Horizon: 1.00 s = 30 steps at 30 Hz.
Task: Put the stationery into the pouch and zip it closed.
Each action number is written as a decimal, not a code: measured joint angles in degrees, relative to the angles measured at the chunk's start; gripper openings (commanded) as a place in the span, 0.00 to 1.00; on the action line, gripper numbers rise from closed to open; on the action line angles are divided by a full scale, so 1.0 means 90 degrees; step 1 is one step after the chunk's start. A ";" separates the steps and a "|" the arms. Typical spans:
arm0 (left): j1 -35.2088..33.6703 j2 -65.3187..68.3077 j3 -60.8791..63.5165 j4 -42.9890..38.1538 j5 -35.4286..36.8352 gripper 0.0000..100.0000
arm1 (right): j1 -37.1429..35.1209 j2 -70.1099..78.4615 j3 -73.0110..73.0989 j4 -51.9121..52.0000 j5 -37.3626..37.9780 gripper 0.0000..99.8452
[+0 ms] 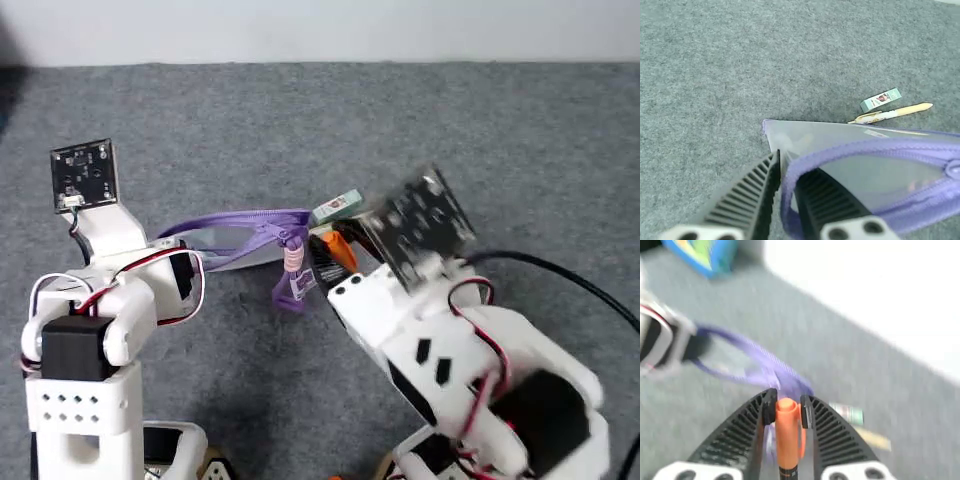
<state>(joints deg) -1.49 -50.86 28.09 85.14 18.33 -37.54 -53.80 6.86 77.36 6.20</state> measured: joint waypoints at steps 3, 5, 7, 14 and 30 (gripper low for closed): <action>0.0000 0.0000 0.0000 0.0000 0.0000 0.01 | -0.0313 -0.0107 0.0000 -0.0674 0.0000 0.01; 0.0000 0.0000 0.0000 0.0000 0.0000 0.01 | -0.0479 -0.0117 0.0000 -0.1211 0.0000 0.01; 0.0000 0.0000 0.0000 0.0000 0.0000 0.01 | -0.0645 -0.0127 0.0000 -0.1788 0.0039 0.01; 0.0000 0.0000 0.0000 0.0000 0.0000 0.01 | -0.1338 -0.0127 0.0000 -0.3272 0.0674 0.01; 0.0000 0.0000 0.0000 0.0000 0.0000 0.01 | -0.1836 0.0752 0.0000 -0.4552 0.0557 0.01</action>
<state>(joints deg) -1.49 -50.86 28.09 85.14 18.33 -54.07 -47.03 6.86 36.40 11.21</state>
